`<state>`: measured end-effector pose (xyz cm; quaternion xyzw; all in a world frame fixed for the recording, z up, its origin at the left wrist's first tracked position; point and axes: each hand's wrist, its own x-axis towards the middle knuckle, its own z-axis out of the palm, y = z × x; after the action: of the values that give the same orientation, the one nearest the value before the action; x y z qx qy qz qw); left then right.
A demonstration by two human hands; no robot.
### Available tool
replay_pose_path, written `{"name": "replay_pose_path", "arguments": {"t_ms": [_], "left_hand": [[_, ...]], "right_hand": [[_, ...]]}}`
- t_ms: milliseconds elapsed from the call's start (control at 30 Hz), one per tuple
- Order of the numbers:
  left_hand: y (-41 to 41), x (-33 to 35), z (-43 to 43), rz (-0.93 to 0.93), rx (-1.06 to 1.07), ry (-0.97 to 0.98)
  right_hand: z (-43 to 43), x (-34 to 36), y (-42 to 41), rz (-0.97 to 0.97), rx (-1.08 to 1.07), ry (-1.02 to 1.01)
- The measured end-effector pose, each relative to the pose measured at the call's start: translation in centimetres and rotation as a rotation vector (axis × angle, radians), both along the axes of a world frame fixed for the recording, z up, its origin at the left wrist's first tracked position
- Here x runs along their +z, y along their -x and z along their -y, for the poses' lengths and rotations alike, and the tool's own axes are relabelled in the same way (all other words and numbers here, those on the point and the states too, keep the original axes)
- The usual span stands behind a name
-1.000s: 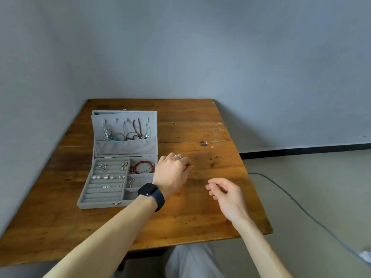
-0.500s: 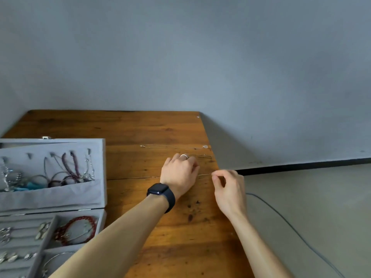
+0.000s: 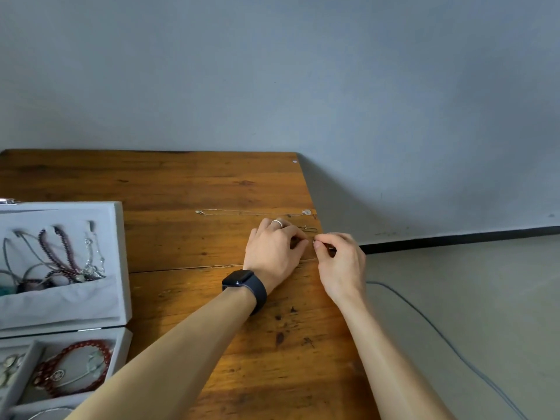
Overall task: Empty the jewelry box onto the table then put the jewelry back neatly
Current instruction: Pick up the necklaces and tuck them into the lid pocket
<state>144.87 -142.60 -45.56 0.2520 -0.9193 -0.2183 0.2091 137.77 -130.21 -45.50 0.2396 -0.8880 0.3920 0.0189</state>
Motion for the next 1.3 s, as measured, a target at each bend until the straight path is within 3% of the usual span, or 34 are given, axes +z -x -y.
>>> {"name": "replay_pose_path", "arguments": {"t_ms": [267, 400, 600, 767, 1067, 1300], "left_hand": [[-1.5, 1.9, -0.5, 0.116, -0.067, -0.05], [-5.1, 3.4, -0.9, 0.222, -0.117, 0.054], [-12.5, 6.9, -1.9, 0.294, -0.162, 0.225], [-19.4, 9.2, -2.0, 0.279, -0.136, 0.32], [-34.2, 10.8, 0.9, 0.177, 0.065, 0.279], [-42.1, 9.6, 3.7, 0.157, 0.205, 0.269]], "right_hand": [[-0.7, 0.2, -0.7, 0.017, 0.017, -0.074], [-1.9, 0.8, -2.9, 0.034, 0.093, -0.2], [-4.2, 3.1, -9.3, -0.158, 0.236, -0.33], [-5.5, 4.7, -16.0, -0.243, 0.362, -0.306], [-4.1, 4.7, -28.1, -0.107, 0.483, -0.14], [-0.8, 3.4, -32.1, -0.049, 0.495, -0.096]]}}
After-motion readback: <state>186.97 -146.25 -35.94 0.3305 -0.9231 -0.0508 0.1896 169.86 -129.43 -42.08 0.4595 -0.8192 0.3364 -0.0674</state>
